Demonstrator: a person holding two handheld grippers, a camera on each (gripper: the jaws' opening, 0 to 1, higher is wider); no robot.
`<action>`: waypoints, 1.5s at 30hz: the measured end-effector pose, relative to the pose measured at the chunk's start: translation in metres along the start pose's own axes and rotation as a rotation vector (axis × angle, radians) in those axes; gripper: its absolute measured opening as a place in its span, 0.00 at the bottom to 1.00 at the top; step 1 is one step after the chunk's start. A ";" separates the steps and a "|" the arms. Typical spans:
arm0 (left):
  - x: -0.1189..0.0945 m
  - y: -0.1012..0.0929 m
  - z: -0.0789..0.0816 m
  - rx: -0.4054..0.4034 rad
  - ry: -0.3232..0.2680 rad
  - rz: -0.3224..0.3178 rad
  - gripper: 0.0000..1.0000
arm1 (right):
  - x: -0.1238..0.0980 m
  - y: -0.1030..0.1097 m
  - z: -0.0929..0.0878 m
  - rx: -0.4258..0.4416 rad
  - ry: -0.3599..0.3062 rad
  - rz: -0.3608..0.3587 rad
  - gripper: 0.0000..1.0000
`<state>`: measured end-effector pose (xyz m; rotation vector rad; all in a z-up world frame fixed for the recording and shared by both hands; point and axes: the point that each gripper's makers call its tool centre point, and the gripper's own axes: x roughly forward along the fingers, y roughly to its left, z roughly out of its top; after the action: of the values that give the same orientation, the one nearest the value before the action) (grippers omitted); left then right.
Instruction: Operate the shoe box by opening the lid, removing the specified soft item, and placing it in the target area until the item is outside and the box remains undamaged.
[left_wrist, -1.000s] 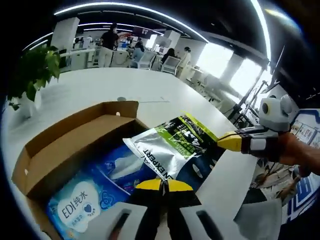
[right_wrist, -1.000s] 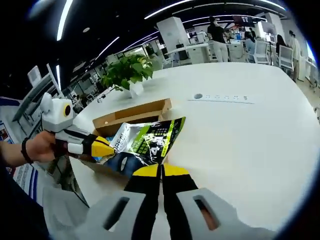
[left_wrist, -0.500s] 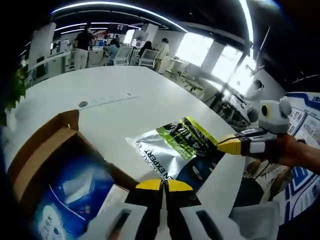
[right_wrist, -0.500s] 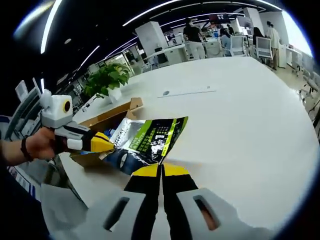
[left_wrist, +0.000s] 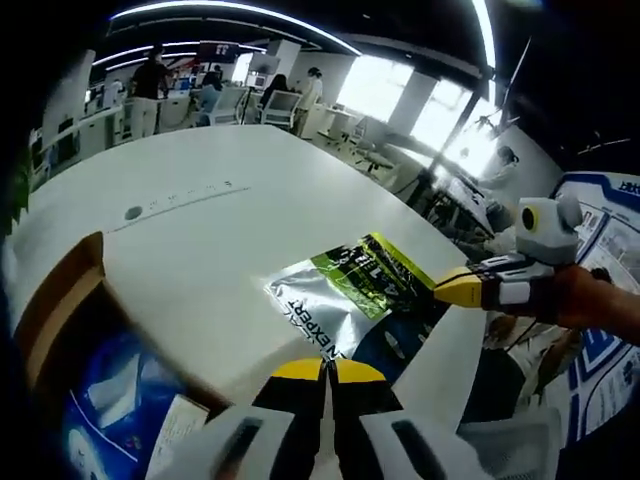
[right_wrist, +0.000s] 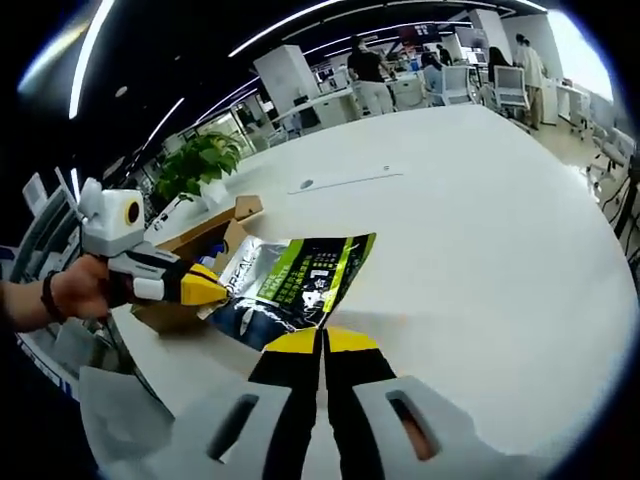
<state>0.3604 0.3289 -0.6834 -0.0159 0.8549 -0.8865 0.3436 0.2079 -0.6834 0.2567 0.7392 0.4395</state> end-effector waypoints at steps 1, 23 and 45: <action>0.001 0.000 0.000 0.001 0.001 0.001 0.01 | 0.001 -0.001 0.000 0.001 0.001 0.001 0.00; 0.037 0.017 0.007 -0.017 0.050 0.026 0.01 | 0.030 -0.034 0.009 -0.016 0.063 0.046 0.00; 0.070 0.029 -0.016 -0.011 0.196 0.088 0.01 | 0.063 -0.059 -0.015 -0.003 0.168 0.054 0.00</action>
<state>0.3929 0.3055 -0.7499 0.0999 1.0353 -0.8090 0.3913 0.1867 -0.7537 0.2387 0.8973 0.5178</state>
